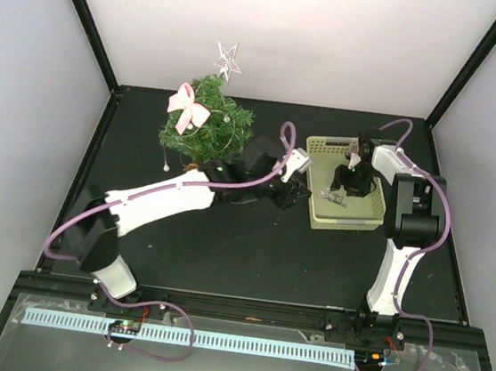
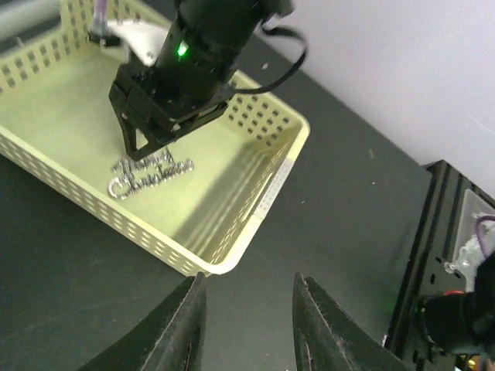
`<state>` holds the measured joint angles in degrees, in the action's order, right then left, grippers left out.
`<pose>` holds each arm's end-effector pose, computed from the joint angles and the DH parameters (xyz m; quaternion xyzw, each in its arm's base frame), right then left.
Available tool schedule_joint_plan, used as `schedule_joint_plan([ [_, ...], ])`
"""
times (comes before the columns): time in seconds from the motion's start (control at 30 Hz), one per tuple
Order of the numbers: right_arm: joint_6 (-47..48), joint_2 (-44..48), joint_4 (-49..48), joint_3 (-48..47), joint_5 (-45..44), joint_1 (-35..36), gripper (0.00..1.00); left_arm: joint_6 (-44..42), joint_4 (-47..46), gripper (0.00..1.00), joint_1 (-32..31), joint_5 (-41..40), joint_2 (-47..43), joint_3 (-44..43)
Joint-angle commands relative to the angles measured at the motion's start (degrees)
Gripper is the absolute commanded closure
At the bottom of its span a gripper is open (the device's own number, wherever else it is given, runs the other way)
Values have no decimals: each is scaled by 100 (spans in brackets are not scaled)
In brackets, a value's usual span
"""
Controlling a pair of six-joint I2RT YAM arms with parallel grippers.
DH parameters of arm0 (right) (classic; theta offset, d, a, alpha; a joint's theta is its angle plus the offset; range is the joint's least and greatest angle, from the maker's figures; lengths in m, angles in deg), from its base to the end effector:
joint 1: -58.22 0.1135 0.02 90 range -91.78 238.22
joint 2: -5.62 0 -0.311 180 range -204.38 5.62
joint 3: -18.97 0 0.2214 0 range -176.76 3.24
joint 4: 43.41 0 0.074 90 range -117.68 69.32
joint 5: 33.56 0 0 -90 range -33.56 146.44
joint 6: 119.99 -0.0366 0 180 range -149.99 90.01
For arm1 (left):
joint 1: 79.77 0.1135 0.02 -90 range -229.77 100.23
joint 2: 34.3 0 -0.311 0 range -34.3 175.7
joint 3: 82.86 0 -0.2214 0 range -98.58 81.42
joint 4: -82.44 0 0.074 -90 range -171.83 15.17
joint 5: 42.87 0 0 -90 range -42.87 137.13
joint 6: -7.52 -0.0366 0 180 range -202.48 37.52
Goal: Decorate the small christmas tree
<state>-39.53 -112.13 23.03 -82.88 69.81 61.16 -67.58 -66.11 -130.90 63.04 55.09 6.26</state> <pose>0.3914 0.0286 0.2194 0.0493 0.9898 0.1227 0.0533 0.2009 -0.2653 0.3757 0.3324 0.7935 -0.3705 0.3502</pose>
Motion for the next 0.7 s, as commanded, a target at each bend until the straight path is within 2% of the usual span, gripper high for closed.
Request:
schedule_joint_plan([
  [0.0, -125, 83, -14, 353, -216, 49, 43, 681, 50, 69, -45, 270, 920, -562],
  [0.17, -106, 294, -235, 870, 508, 57, 48, 912, -177, 69, -59, 342, 1678, -846],
  [0.37, -658, 1028, -916, 1710, 1077, 205, 60, 764, -101, 70, -25, 10, 2176, -1201],
  [0.5, -1106, 1484, -1678, 2295, 1894, 183, 69, 724, -43, 71, 30, -98, 2329, -1183],
  [0.6, -1056, 1692, -1806, 2256, 1609, 189, 70, 742, -101, 71, 83, -22, 2392, -1142],
  [0.67, -901, 1684, -1625, 1992, 1273, 177, 66, 779, -175, 71, 102, 103, 2429, -1145],
])
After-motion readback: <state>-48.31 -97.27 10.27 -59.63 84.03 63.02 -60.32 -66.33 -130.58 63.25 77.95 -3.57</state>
